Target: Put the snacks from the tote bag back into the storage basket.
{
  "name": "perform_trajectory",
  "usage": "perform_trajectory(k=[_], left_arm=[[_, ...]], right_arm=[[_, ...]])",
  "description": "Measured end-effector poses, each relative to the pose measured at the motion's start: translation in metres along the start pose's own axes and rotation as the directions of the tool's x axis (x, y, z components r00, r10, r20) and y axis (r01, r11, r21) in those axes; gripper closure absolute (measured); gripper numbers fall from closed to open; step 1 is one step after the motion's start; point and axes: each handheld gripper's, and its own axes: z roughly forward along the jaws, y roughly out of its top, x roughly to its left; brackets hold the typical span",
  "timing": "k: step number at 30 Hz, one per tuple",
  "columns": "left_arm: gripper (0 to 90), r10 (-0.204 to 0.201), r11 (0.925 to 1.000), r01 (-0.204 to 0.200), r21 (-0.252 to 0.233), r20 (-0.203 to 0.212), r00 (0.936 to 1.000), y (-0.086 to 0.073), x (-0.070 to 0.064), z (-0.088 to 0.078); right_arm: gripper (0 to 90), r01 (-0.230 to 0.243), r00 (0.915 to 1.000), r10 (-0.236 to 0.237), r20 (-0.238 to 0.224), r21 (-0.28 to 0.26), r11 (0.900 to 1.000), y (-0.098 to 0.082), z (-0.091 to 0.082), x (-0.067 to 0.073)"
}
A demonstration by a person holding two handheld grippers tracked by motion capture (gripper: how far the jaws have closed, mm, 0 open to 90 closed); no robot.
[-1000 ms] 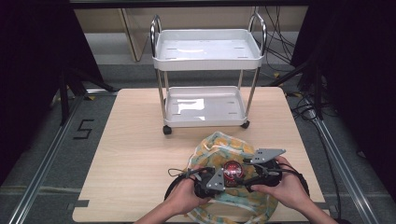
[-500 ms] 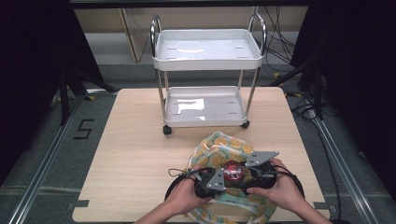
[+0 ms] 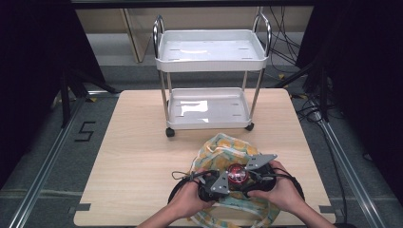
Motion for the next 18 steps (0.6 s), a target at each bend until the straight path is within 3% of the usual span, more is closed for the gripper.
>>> perform_trajectory(k=[10, 12, 18], left_arm=[[87.1, 0.000, 1.0000, 0.000, 0.000, -0.007, 1.0000, -0.0004, -0.0009, 0.0012], [87.0, -0.001, 1.0000, 0.001, 0.001, -0.004, 1.0000, -0.0005, -0.0007, 0.0015], [86.9, -0.009, 1.0000, 0.009, -0.001, 0.000, 1.0000, -0.0008, -0.0003, 0.0018]], right_arm=[[25.4, 0.011, 0.9999, -0.011, 0.002, 0.020, 1.000, -0.0007, 0.0047, 0.0006], [25.6, 0.003, 0.9998, -0.003, 0.017, -0.011, 1.000, -0.0021, 0.0070, 0.0021], [25.9, 0.014, 0.9998, -0.014, 0.012, -0.011, 1.000, -0.0037, 0.0054, 0.0016]])
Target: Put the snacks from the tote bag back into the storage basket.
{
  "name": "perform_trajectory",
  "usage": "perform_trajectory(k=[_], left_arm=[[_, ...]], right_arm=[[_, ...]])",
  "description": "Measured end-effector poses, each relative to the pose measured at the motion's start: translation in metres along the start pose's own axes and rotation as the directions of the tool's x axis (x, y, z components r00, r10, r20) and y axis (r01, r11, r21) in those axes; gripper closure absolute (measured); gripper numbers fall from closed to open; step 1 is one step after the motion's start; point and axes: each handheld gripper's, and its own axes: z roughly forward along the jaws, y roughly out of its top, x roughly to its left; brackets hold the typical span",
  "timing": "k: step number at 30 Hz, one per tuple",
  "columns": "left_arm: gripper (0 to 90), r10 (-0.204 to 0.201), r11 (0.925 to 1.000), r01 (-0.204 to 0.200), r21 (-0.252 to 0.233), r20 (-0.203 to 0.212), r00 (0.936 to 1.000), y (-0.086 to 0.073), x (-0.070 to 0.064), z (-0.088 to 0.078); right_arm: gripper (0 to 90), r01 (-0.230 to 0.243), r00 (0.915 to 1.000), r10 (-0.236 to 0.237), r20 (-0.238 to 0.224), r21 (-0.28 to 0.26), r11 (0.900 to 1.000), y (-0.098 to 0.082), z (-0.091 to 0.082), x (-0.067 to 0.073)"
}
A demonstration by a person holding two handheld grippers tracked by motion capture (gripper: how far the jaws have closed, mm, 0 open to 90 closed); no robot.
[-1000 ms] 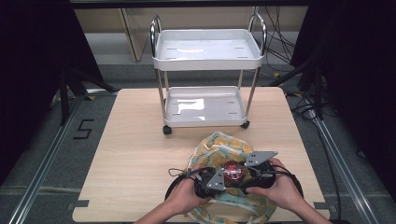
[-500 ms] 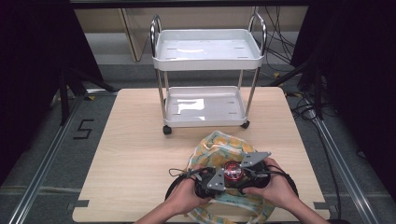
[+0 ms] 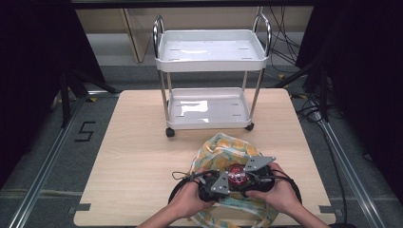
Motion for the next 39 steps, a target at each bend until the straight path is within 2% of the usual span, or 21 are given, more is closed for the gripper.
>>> perform_trajectory(k=[2, 3, 4, 6, 11, 12, 13, 15, 21, 22, 23, 29, 32, 33, 35, 39], left_arm=[[86.6, 0.001, 1.0000, -0.001, 0.000, -0.001, 1.0000, 0.000, 0.000, 0.000], [86.5, 0.006, 1.0000, -0.006, -0.002, -0.012, 0.9999, 0.000, 0.000, -0.001], [86.5, 0.000, 1.0000, 0.000, 0.000, -0.002, 1.0000, 0.000, 0.000, 0.000], [86.4, 0.004, 1.0000, -0.004, 0.000, -0.009, 1.0000, 0.000, 0.000, -0.001], [86.1, 0.011, 0.9999, -0.011, 0.002, -0.017, 0.9998, 0.000, 0.001, -0.002], [85.9, 0.002, 1.0000, -0.002, 0.002, -0.015, 0.9999, 0.000, 0.001, -0.002], [85.8, 0.012, 0.9999, -0.012, 0.003, -0.022, 0.9997, 0.000, 0.002, -0.003], [85.5, 0.009, 0.9999, -0.009, 0.008, -0.012, 0.9999, 0.000, 0.003, -0.004], [84.3, -0.018, 0.9997, 0.017, -0.018, -0.033, 0.9993, -0.001, 0.002, -0.005], [84.1, -0.004, 1.0000, 0.004, -0.002, -0.031, 0.9995, -0.001, 0.003, -0.006], [84.1, -0.011, 0.9999, 0.011, -0.001, -0.030, 0.9995, -0.001, 0.003, -0.006], [84.0, 0.005, 1.0000, -0.005, 0.002, -0.047, 0.9989, 0.000, 0.005, -0.009], [83.6, -0.016, 0.9998, 0.015, -0.011, -0.050, 0.9986, 0.000, 0.005, -0.009], [83.5, -0.008, 0.9999, 0.008, -0.009, -0.054, 0.9985, 0.000, 0.005, -0.009], [83.4, 0.008, 1.0000, -0.007, 0.005, -0.054, 0.9985, 0.000, 0.007, -0.011], [83.2, 0.005, 1.0000, -0.005, -0.001, -0.060, 0.9982, 0.000, 0.007, -0.011]], right_arm=[[25.9, -0.009, 0.9999, 0.009, -0.005, 0.006, 1.000, 0.000, -0.001, 0.002], [25.9, 0.001, 1.0000, -0.001, 0.001, 0.000, 1.000, 0.000, -0.001, 0.003], [25.9, 0.018, 0.9998, -0.018, 0.002, -0.005, 1.000, 0.000, -0.001, 0.002], [26.0, 0.023, 0.9997, -0.023, -0.004, -0.011, 1.000, 0.001, -0.001, 0.004], [26.0, 0.013, 0.9999, -0.013, -0.001, -0.032, 0.999, 0.004, -0.006, 0.006], [26.0, 0.019, 0.9998, -0.019, 0.001, -0.043, 0.999, 0.005, -0.007, 0.006], [26.0, 0.020, 0.9998, -0.020, -0.002, -0.046, 0.999, 0.006, -0.009, 0.006], [26.0, 0.015, 0.9999, -0.015, -0.005, -0.055, 0.998, 0.008, -0.012, 0.007], [26.0, -0.006, 0.9999, 0.005, -0.009, -0.076, 0.997, 0.012, -0.017, 0.007], [26.0, -0.013, 0.9999, 0.013, -0.011, -0.072, 0.997, 0.012, -0.018, 0.007], [26.0, -0.012, 0.9999, 0.011, -0.011, -0.076, 0.997, 0.013, -0.019, 0.006], [26.0, -0.012, 0.9999, 0.012, -0.001, -0.109, 0.994, 0.017, -0.026, 0.006], [26.0, -0.016, 0.9999, 0.015, -0.006, -0.112, 0.994, 0.018, -0.028, 0.006], [26.0, -0.022, 0.9997, 0.021, -0.010, -0.110, 0.994, 0.018, -0.028, 0.006], [26.1, -0.019, 0.9998, 0.018, -0.008, -0.113, 0.993, 0.018, -0.027, 0.006], [26.0, -0.001, 0.9999, -0.001, -0.012, -0.128, 0.992, 0.019, -0.027, 0.005]])
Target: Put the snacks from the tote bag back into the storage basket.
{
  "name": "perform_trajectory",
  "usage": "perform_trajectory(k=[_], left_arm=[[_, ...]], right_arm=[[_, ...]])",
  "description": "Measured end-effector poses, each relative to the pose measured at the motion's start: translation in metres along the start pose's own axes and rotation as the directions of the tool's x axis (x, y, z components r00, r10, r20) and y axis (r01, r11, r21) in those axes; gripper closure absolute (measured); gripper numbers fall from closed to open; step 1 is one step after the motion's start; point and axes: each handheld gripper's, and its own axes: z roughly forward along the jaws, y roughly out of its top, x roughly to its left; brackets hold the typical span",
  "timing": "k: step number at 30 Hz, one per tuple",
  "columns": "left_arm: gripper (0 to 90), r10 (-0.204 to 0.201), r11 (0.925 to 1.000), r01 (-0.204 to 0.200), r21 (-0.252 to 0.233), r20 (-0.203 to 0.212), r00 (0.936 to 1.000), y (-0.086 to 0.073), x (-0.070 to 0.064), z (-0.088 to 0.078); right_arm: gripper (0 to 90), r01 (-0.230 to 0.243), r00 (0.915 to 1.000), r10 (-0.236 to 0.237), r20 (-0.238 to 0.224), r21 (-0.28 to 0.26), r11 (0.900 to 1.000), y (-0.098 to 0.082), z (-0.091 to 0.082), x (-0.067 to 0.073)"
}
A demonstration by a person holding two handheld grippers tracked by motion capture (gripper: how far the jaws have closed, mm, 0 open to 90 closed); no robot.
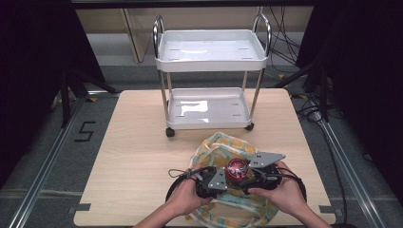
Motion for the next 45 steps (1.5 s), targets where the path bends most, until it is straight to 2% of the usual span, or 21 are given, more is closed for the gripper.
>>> perform_trajectory(k=[6, 11, 12, 13, 15, 16, 18, 19, 21, 23, 25, 28, 30, 34, 36, 37, 39, 41, 42, 44, 45], left_arm=[[82.7, -0.001, 1.0000, 0.001, 0.010, 0.013, 0.9999, 0.000, 0.001, -0.002], [82.5, -0.020, 0.9997, 0.019, -0.014, -0.009, 0.9998, 0.000, 0.002, -0.002], [82.4, 0.005, 1.0000, -0.005, 0.006, -0.011, 0.9999, 0.000, 0.004, -0.004], [82.3, -0.029, 0.9995, 0.029, -0.015, -0.010, 0.9995, -0.001, 0.003, -0.004], [82.3, -0.006, 1.0000, 0.006, -0.003, -0.018, 0.9998, -0.001, 0.005, -0.005], [82.3, -0.029, 0.9995, 0.028, -0.012, -0.012, 0.9995, -0.002, 0.004, -0.005], [82.5, -0.009, 0.9999, 0.009, 0.009, -0.010, 0.9999, -0.003, 0.006, -0.007], [82.4, -0.030, 0.9995, 0.030, -0.012, -0.019, 0.9994, -0.004, 0.006, -0.007], [81.7, -0.021, 0.9998, 0.021, 0.000, -0.022, 0.9995, -0.004, 0.007, -0.009], [79.8, -0.020, 0.9998, 0.020, 0.008, -0.012, 0.9997, -0.004, 0.008, -0.011], [77.4, -0.055, 0.9983, 0.054, -0.023, -0.017, 0.9984, -0.004, 0.006, -0.011], [74.3, -0.035, 0.9993, 0.034, -0.014, -0.014, 0.9993, -0.003, 0.008, -0.017], [72.4, -0.056, 0.9978, 0.055, -0.036, -0.015, 0.9983, -0.003, 0.007, -0.020], [61.8, -0.055, 0.9974, 0.054, -0.048, -0.028, 0.9981, -0.003, 0.010, -0.030], [59.7, -0.080, 0.9941, 0.077, -0.077, -0.042, 0.9959, -0.003, 0.011, -0.034], [54.7, -0.065, 0.9957, 0.061, -0.069, -0.052, 0.9965, -0.004, 0.013, -0.039], [51.1, -0.118, 0.9872, 0.110, -0.116, -0.070, 0.9905, -0.004, 0.012, -0.042], [48.9, -0.142, 0.9829, 0.131, -0.130, -0.078, 0.9868, -0.006, 0.013, -0.048], [48.1, -0.162, 0.9761, 0.146, -0.160, -0.091, 0.9826, -0.007, 0.013, -0.053], [45.9, -0.159, 0.9772, 0.142, -0.158, -0.101, 0.9822, -0.009, 0.014, -0.056], [45.0, -0.174, 0.9726, 0.154, -0.174, -0.108, 0.9788, -0.011, 0.014, -0.061]], right_arm=[[26.1, 0.002, 0.9998, -0.001, 0.020, -0.017, 1.000, 0.002, -0.002, 0.001], [26.1, 0.006, 0.9994, -0.005, 0.033, -0.024, 1.000, 0.005, -0.005, 0.001], [26.1, 0.000, 0.9995, 0.000, 0.031, -0.019, 1.000, 0.005, -0.005, 0.001], [26.1, -0.005, 0.9995, 0.005, 0.032, -0.021, 1.000, 0.006, -0.005, 0.001], [26.1, -0.009, 0.9994, 0.010, 0.035, -0.022, 1.000, 0.007, -0.006, 0.001], [26.1, -0.009, 0.9994, 0.010, 0.035, -0.022, 1.000, 0.007, -0.006, 0.001], [26.1, -0.023, 0.9990, 0.023, 0.037, -0.018, 1.000, 0.008, -0.007, 0.001], [26.1, -0.017, 0.9986, 0.018, 0.050, -0.019, 1.000, 0.009, -0.007, 0.001], [26.1, 0.004, 0.9983, -0.003, 0.059, -0.018, 1.000, 0.010, -0.008, -0.002], [26.1, -0.008, 0.9980, 0.009, 0.063, -0.023, 1.000, 0.012, -0.010, -0.002], [26.1, -0.018, 0.9977, 0.020, 0.065, -0.029, 0.999, 0.013, -0.010, 0.000], [26.1, -0.007, 0.9976, 0.009, 0.068, -0.029, 1.000, 0.015, -0.011, -0.001], [26.1, -0.011, 0.9976, 0.013, 0.068, -0.034, 0.999, 0.016, -0.012, -0.001], [26.1, -0.033, 0.9980, 0.034, 0.053, -0.024, 0.999, 0.019, -0.015, -0.002], [26.1, -0.018, 0.9980, 0.021, 0.060, -0.038, 0.999, 0.021, -0.016, -0.004], [26.1, -0.032, 0.9969, 0.035, 0.071, -0.042, 0.999, 0.023, -0.017, -0.004], [26.1, -0.028, 0.9965, 0.031, 0.077, -0.045, 0.999, 0.025, -0.018, -0.005], [26.1, -0.023, 0.9965, 0.027, 0.079, -0.051, 0.998, 0.027, -0.019, -0.007], [26.1, -0.019, 0.9965, 0.024, 0.080, -0.055, 0.998, 0.028, -0.019, -0.007], [26.1, -0.036, 0.9960, 0.040, 0.081, -0.054, 0.998, 0.029, -0.020, -0.006], [26.1, -0.021, 0.9959, 0.026, 0.086, -0.060, 0.998, 0.031, -0.020, -0.008]])
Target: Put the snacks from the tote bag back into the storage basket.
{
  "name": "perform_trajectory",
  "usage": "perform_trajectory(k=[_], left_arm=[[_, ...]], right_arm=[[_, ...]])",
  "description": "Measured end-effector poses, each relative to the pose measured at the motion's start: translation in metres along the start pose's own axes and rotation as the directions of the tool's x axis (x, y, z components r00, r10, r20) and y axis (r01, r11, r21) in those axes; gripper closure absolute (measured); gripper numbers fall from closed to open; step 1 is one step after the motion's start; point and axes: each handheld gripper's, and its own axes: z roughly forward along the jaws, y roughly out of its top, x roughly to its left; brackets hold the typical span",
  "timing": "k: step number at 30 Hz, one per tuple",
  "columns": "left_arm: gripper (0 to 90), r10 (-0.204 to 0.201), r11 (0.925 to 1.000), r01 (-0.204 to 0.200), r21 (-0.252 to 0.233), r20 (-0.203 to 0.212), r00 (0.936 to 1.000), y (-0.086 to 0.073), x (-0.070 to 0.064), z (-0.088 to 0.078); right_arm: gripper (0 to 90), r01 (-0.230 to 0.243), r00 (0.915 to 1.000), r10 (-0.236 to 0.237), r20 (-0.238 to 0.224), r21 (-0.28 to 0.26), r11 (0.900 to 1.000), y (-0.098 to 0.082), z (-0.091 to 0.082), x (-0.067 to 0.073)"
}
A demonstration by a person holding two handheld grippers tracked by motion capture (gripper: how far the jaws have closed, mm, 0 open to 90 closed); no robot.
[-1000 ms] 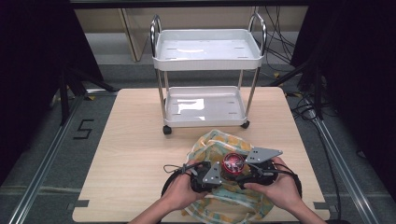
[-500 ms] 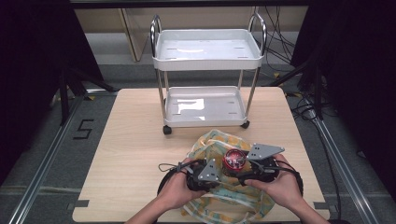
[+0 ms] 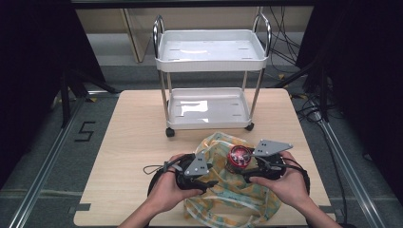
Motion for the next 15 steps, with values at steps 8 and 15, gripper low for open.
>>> perform_trajectory(k=[8, 15], left_arm=[[38.8, -0.086, 0.9947, 0.082, -0.062, -0.062, 0.9944, -0.014, 0.003, -0.019], [37.5, -0.127, 0.9909, 0.122, -0.057, -0.093, 0.9875, -0.029, 0.008, -0.029]], right_arm=[[26.1, -0.010, 0.9999, 0.010, 0.004, -0.012, 1.000, 0.005, 0.000, -0.001], [26.1, -0.005, 1.0000, 0.005, 0.008, -0.027, 1.000, 0.012, -0.003, -0.002]])
